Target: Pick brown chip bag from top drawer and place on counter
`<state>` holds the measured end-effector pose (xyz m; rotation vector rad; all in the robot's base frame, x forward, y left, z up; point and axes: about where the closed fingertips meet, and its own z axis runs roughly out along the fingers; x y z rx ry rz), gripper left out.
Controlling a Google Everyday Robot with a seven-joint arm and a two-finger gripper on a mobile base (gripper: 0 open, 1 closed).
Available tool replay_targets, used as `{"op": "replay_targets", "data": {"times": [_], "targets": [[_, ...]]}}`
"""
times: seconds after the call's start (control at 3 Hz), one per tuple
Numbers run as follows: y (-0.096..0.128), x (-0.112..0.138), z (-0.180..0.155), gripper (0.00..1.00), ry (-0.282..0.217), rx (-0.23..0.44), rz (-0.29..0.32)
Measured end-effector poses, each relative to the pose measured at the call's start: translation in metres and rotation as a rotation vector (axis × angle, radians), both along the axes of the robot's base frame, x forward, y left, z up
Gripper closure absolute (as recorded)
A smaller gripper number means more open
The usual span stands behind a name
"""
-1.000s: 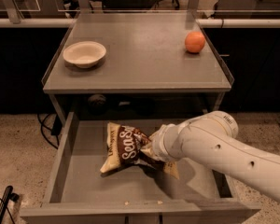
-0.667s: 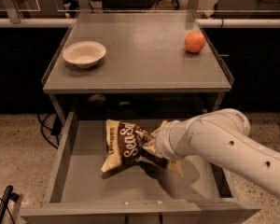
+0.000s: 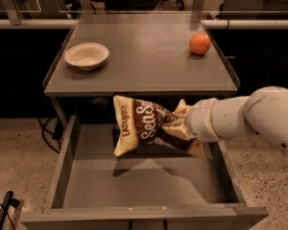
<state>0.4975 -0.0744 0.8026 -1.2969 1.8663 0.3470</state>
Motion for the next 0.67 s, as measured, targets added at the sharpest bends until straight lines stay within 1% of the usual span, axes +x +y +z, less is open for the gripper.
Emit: {"op": "replay_targets", "data": {"times": [0.33,0.67], "targets": [[-0.033,0.0073,0.0651,1.0,-0.107,-0.014,-0.017],[-0.0328,0.0076,0.0655,1.0,-0.108,-0.013,-0.017]]}}
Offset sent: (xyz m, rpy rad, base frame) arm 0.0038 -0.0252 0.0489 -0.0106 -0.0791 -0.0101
